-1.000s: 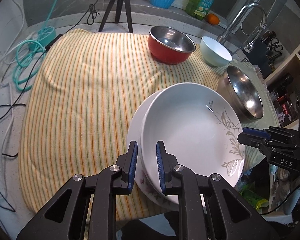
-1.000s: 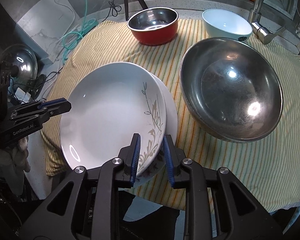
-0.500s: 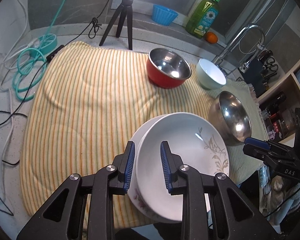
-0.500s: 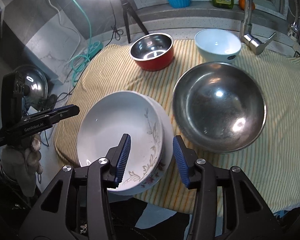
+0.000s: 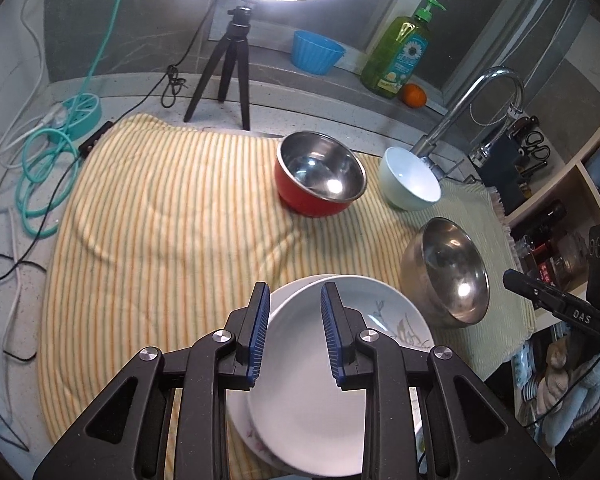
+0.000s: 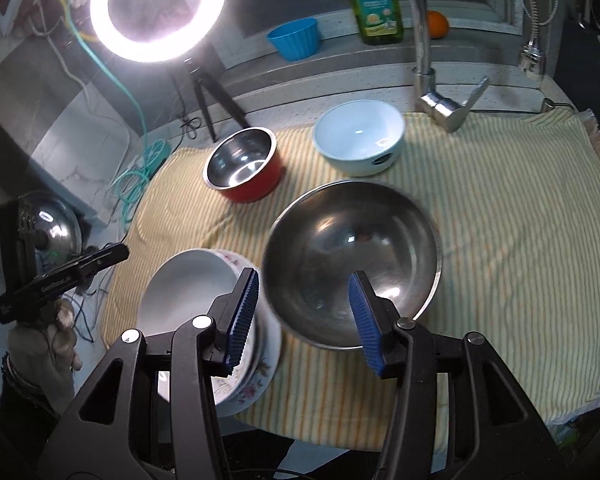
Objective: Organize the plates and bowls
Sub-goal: 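Move the right gripper to the rim of the large steel bowl, then close the right gripper on the large steel bowl rim, then carry the large steel bowl beside the plate stack and release it, then move the right gripper to the rim of the red steel bowl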
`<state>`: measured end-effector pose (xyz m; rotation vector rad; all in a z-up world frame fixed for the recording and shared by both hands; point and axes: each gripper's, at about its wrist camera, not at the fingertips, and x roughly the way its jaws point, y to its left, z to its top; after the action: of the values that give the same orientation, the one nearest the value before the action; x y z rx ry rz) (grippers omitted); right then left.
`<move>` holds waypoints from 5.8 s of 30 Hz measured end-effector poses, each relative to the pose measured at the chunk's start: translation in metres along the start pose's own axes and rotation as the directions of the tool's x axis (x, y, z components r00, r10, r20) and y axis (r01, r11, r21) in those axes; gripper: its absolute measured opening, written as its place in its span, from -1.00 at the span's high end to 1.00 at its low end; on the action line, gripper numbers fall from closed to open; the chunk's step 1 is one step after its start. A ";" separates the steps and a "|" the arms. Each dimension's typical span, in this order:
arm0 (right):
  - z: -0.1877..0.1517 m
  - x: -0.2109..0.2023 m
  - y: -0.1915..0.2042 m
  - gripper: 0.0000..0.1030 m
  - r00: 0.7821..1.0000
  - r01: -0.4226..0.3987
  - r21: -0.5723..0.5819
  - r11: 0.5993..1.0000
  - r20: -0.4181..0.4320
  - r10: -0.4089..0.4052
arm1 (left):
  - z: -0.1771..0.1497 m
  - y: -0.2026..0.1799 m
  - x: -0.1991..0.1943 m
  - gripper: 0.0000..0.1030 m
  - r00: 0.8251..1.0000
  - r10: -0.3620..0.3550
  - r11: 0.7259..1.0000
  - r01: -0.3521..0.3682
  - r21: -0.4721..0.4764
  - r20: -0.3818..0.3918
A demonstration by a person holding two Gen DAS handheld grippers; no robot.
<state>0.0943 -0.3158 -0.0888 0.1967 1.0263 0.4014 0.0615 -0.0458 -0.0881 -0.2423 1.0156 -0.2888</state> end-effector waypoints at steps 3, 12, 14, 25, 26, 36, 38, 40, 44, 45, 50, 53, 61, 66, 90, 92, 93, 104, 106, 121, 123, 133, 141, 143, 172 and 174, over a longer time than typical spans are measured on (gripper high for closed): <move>0.004 0.000 -0.016 0.05 1.000 0.029 0.025 0.999 0.005 -0.029 | 0.002 -0.009 0.009 0.52 0.999 -0.030 1.000 0.030 0.003 -0.017; 0.000 0.014 -0.066 0.05 0.997 0.057 0.122 0.991 -0.053 -0.051 | 0.006 -0.060 0.047 0.52 0.983 -0.151 0.986 0.157 0.049 -0.101; -0.003 0.018 -0.073 0.05 0.997 0.053 0.138 0.989 -0.067 -0.044 | 0.008 -0.073 0.057 0.52 0.976 -0.178 0.981 0.186 0.059 -0.124; -0.009 0.031 -0.095 0.05 0.994 -0.001 0.185 0.983 -0.107 0.021 | 0.014 -0.100 0.095 0.52 0.956 -0.217 0.972 0.230 0.041 -0.199; -0.009 0.032 -0.096 0.05 0.994 -0.006 0.186 0.982 -0.110 0.027 | 0.013 -0.100 0.098 0.52 0.954 -0.216 0.973 0.228 0.036 -0.207; -0.011 0.049 -0.104 0.49 0.986 -0.052 0.211 0.976 -0.142 0.084 | 0.011 -0.102 0.112 0.58 0.949 -0.221 0.973 0.229 0.010 -0.225; -0.011 0.051 -0.105 0.55 0.985 -0.064 0.210 0.976 -0.147 0.096 | 0.011 -0.103 0.113 0.58 0.950 -0.219 0.974 0.228 0.013 -0.222; -0.010 0.052 -0.104 0.60 0.984 -0.066 0.200 0.978 -0.148 0.097 | 0.010 -0.104 0.115 0.58 0.950 -0.218 0.974 0.227 0.015 -0.224; -0.008 0.051 -0.101 0.60 0.985 -0.058 0.183 0.981 -0.150 0.086 | 0.010 -0.106 0.116 0.58 0.956 -0.199 0.977 0.211 0.029 -0.217; -0.008 0.051 -0.100 0.60 0.985 -0.055 0.182 0.982 -0.150 0.082 | 0.010 -0.107 0.116 0.58 0.956 -0.197 0.978 0.208 0.031 -0.216; -0.006 0.046 -0.094 0.60 0.988 -0.040 0.158 0.987 -0.138 0.062 | 0.009 -0.110 0.113 0.58 0.961 -0.186 0.979 0.198 0.041 -0.203; -0.003 0.040 -0.090 0.60 0.990 -0.039 0.148 0.988 -0.131 0.059 | 0.010 -0.110 0.108 0.58 0.963 -0.190 0.979 0.201 0.041 -0.192; 0.014 0.022 -0.063 0.60 0.994 -0.066 0.091 0.994 -0.079 0.074 | 0.017 -0.101 0.076 0.58 0.977 -0.184 0.981 0.190 0.046 -0.110; 0.025 0.022 -0.037 0.60 0.993 -0.101 0.044 0.994 -0.064 0.104 | 0.019 -0.084 0.051 0.58 0.984 -0.169 0.985 0.170 0.021 -0.052; 0.035 0.091 0.146 0.59 0.936 -0.330 -0.250 0.910 -0.211 0.281 | -0.022 0.054 -0.053 0.58 0.989 0.068 0.962 -0.031 -0.271 0.129; 0.031 0.102 0.162 0.60 0.929 -0.345 -0.270 0.899 -0.236 0.285 | -0.030 0.065 -0.056 0.58 0.989 0.087 0.952 -0.045 -0.303 0.123; 0.030 0.105 0.167 0.60 0.926 -0.351 -0.276 0.895 -0.247 0.286 | -0.033 0.071 -0.057 0.58 0.988 0.095 0.946 -0.052 -0.320 0.122; 0.008 0.156 0.214 0.60 0.896 -0.377 -0.336 0.863 -0.369 0.247 | -0.069 0.113 -0.063 0.58 0.986 0.140 0.893 -0.085 -0.441 0.095; 0.005 0.162 0.218 0.60 0.891 -0.380 -0.338 0.861 -0.382 0.243 | -0.073 0.118 -0.061 0.58 0.985 0.147 0.886 -0.092 -0.454 0.087; -0.005 0.184 0.226 0.59 0.881 -0.372 -0.364 0.854 -0.428 0.202 | -0.087 0.135 -0.047 0.58 0.988 0.147 0.869 -0.109 -0.483 0.041; -0.005 0.183 0.225 0.59 0.883 -0.373 -0.365 0.853 -0.423 0.205 | -0.087 0.136 -0.048 0.58 0.988 0.147 0.868 -0.111 -0.484 0.039; 0.009 0.157 0.221 -0.27 0.902 -0.381 -0.359 0.852 -0.348 0.257 | -0.082 0.132 -0.060 0.24 0.981 0.187 0.876 -0.140 -0.461 0.057; 0.021 0.124 0.192 -0.57 0.923 -0.355 -0.329 0.875 -0.272 0.272 | -0.062 0.120 -0.067 -0.04 0.976 0.195 0.894 -0.137 -0.427 0.094; 0.026 0.115 0.180 -0.63 0.931 -0.339 -0.317 0.886 -0.246 0.269 | -0.055 0.114 -0.066 -0.08 0.977 0.186 0.903 -0.129 -0.410 0.104; 0.094 0.114 0.045 -0.68 0.970 -0.228 -0.060 0.972 -0.105 0.221 | 0.058 0.026 0.035 -0.08 0.999 -0.010 0.986 0.019 -0.163 0.054; 0.097 0.122 0.043 -0.67 0.966 -0.237 -0.043 0.970 -0.115 0.231 | 0.065 0.025 0.047 -0.08 0.999 -0.021 0.986 0.026 -0.167 0.034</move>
<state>0.2231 -0.2236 -0.1205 0.2487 1.1013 0.6617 0.1436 -0.0346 -0.1003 -0.4106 1.0065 -0.2203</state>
